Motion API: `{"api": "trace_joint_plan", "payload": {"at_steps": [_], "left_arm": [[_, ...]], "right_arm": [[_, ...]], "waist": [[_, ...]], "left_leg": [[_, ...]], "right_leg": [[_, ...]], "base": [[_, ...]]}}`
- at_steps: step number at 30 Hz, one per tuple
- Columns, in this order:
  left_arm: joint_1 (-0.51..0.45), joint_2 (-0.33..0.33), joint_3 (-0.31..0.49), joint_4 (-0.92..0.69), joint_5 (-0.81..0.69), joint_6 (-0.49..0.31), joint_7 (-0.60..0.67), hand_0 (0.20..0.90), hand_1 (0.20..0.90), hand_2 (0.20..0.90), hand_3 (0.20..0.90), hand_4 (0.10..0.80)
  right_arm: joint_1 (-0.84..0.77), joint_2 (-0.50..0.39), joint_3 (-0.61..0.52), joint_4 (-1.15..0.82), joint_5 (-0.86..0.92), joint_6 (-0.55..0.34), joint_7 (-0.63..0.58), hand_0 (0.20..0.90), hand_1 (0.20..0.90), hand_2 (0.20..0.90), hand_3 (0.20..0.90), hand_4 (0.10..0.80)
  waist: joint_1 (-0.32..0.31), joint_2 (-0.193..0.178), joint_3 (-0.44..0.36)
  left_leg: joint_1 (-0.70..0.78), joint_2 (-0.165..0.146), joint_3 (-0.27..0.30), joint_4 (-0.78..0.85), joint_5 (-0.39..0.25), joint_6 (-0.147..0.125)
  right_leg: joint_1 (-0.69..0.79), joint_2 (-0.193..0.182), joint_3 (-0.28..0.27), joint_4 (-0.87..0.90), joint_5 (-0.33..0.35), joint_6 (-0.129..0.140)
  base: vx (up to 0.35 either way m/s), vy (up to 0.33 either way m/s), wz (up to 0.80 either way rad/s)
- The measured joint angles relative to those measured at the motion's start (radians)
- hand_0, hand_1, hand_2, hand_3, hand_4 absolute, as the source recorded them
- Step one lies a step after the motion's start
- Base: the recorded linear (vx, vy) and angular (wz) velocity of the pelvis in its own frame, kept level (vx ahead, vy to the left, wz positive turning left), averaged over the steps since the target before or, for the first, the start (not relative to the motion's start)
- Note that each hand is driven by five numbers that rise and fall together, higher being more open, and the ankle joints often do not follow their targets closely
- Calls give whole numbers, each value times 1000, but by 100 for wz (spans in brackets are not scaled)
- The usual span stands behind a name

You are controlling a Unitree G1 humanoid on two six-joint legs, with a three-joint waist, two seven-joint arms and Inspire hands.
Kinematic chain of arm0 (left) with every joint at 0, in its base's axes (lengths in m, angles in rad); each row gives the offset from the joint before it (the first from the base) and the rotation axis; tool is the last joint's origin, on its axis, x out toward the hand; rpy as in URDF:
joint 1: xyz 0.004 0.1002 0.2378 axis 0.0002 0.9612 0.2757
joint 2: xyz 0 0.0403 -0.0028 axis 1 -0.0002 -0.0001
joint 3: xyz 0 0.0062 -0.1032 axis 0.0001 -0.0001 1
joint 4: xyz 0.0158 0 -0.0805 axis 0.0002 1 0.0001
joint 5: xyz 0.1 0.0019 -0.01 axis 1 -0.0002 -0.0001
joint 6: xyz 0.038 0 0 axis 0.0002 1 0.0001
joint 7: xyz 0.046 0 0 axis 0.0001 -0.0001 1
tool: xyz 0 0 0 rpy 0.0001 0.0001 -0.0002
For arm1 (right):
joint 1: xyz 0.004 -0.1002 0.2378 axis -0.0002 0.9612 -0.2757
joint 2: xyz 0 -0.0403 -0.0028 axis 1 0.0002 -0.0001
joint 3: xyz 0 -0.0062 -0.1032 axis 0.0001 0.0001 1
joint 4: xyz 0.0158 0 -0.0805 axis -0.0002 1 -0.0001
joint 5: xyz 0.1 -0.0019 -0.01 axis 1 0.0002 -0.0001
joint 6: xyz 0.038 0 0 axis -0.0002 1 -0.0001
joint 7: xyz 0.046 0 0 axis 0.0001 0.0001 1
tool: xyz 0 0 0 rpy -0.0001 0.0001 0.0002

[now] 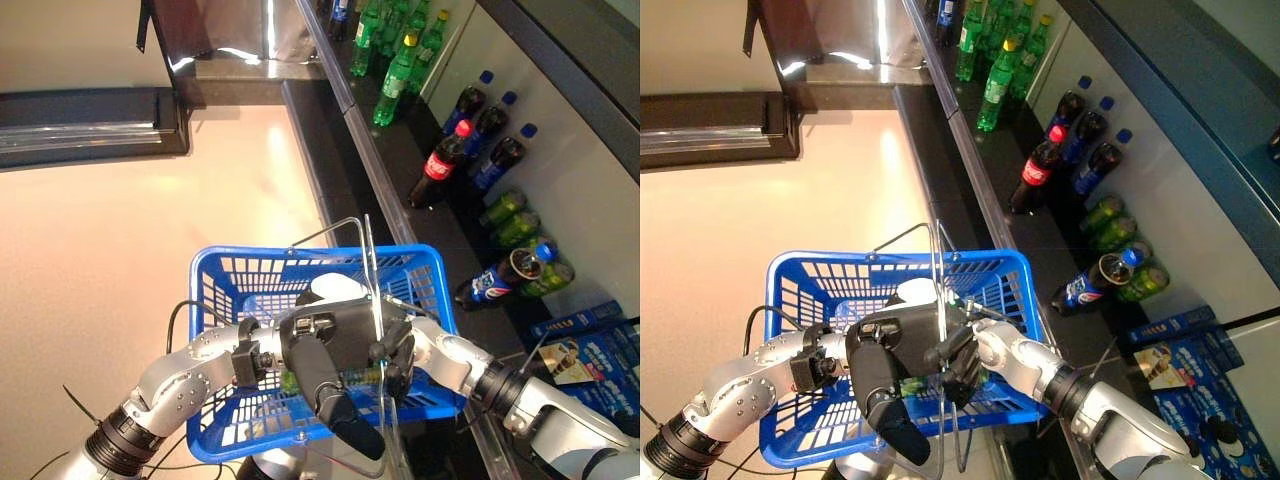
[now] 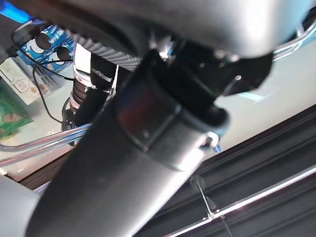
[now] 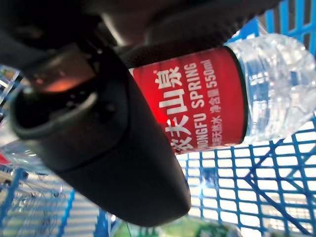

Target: Pick up the drink and place into the basket.

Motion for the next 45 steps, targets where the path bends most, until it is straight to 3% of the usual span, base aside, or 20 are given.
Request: {"api": "trace_joint_plan", "payload": {"at_steps": [24, 25, 26, 27, 28, 45], "left_arm": [[-55, 51, -38, -30, 0, 8, -25, 300, 300, 300, 200, 100], [-55, 51, -38, -30, 0, 8, -25, 300, 300, 300, 200, 100], [-55, 52, -38, -30, 0, 10, -25, 300, 300, 300, 200, 100], [-56, 54, -38, -30, 0, 14, -25, 300, 300, 300, 200, 100], [-56, 55, -38, -30, 0, 21, -25, 300, 300, 300, 200, 100], [-56, 62, -40, -30, 2, 39, -20, 300, 300, 300, 200, 100]], "right_arm": [[-6, 115, 20, 139, 30, 109, 32, 300, 300, 300, 200, 100], [-6, 122, 20, 142, 32, 114, 33, 540, 540, 540, 480, 380], [-6, 131, 20, 144, 33, 120, 35, 691, 691, 691, 656, 556], [-6, 142, 21, 149, 33, 124, 36, 834, 834, 834, 823, 723], [-6, 153, 20, 157, 35, 126, 36, 900, 900, 900, 900, 800], [-6, 171, 21, 165, 66, 155, 58, 900, 900, 900, 900, 800]], "waist": [[22, -4, -3], [22, -5, -3], [22, -6, -4], [22, -7, -4], [22, -7, -5], [23, -25, -17]], "left_leg": [[1, -13, -3, 17, -10, 3], [1, -13, -4, 17, -10, 3], [1, -13, -4, 17, -10, 3], [1, -14, -4, 17, -10, 3], [1, -14, -4, 17, -10, 3], [1, -14, -4, 17, -12, 0]], "right_leg": [[11, -8, -5, 0, -2, 4], [11, -8, -5, 0, -2, 4], [11, -9, -5, 0, -2, 4], [11, -9, -5, 0, -2, 4], [11, -9, -5, 0, -2, 4], [11, -10, -4, 0, -2, 5]], "base": [[0, 0, 0], [0, 0, 0], [0, 0, 0], [0, 0, 0], [0, 0, 0], [0, 0, 0]]}}
